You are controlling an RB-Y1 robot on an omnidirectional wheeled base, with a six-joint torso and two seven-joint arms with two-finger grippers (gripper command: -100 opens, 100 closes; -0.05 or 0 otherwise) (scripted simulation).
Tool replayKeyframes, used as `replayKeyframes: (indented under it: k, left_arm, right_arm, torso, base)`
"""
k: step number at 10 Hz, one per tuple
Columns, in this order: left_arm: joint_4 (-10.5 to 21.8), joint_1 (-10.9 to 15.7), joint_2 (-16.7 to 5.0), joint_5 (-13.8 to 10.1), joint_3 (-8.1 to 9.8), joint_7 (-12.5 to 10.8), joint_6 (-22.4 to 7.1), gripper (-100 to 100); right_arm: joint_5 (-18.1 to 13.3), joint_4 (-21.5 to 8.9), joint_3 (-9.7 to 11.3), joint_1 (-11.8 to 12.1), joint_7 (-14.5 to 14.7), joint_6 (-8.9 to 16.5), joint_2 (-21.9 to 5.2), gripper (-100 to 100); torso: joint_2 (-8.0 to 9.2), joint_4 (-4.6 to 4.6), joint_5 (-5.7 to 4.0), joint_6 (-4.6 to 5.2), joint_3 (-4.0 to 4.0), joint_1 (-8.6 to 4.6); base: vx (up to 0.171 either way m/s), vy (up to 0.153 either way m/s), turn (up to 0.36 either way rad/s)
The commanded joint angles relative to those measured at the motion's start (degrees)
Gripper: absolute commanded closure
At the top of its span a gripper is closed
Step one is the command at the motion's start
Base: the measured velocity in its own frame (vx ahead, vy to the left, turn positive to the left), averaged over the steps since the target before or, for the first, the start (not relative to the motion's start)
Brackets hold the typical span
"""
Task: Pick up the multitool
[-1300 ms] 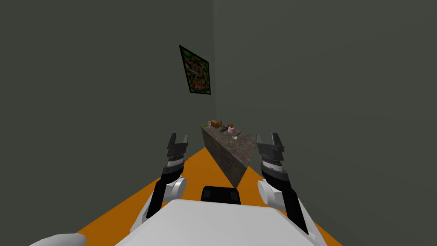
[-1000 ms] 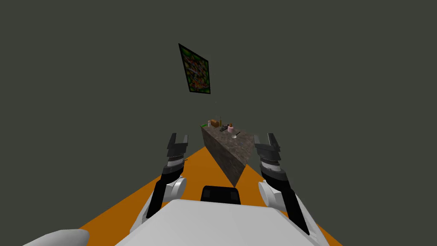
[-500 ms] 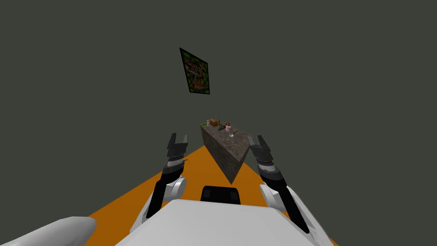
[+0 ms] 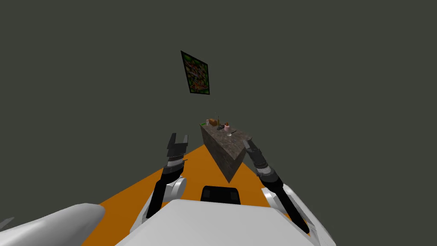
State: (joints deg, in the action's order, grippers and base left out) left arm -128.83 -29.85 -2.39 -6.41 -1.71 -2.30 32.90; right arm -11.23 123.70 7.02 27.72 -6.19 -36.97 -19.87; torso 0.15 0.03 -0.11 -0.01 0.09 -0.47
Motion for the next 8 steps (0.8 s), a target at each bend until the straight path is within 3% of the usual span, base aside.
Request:
replayKeyframes:
  k: [1,4,5,6,7,8]
  left_arm:
    - [0.00,0.00,0.00,0.00,0.00,0.00,0.00,0]
    - [0.00,-0.01,0.00,0.00,0.00,0.00,0.00,0]
    - [0.00,0.00,0.00,0.00,0.00,0.00,0.00,0]
    - [0.00,-0.01,0.00,0.00,0.00,0.00,0.00,0]
    - [0.00,0.00,0.00,0.00,0.00,0.00,0.00,0]
    - [0.00,-0.01,0.00,0.00,0.00,0.00,0.00,0]
  right_arm:
    - [-0.89,-0.75,0.38,-0.18,0.34,-0.46,-1.82,-100]
    - [-5.14,-3.93,2.47,-1.00,1.73,-1.71,-7.07,-100]
    - [-5.14,-3.93,2.47,-1.00,1.73,-1.71,-7.87,-100]
    - [-7.43,-5.71,3.58,-1.48,2.50,-2.34,-10.18,-100]
    - [-7.43,-5.71,3.58,-1.48,2.50,-2.34,-10.99,-100]
    - [-9.81,-7.60,4.72,-2.02,3.32,-2.97,-12.94,-100]
  torso:
    - [0.00,0.00,0.00,0.00,0.00,0.00]
    - [-0.05,0.00,-0.01,0.02,-0.02,0.03]
    - [-0.11,-0.02,0.00,0.00,-0.06,0.01]
    - [-0.11,-0.02,0.00,0.02,-0.06,0.07]
    - [-0.09,-0.02,0.00,-0.01,-0.05,0.01]
    - [-0.05,-0.01,0.00,0.03,-0.02,0.05]
  base:
    - [-0.037,-0.105,0.055]
    - [-0.032,-0.115,0.094]
    - [-0.021,-0.098,0.077]
    - [-0.037,-0.118,0.155]
    - [-0.047,-0.105,0.088]
    - [-0.056,-0.112,0.159]
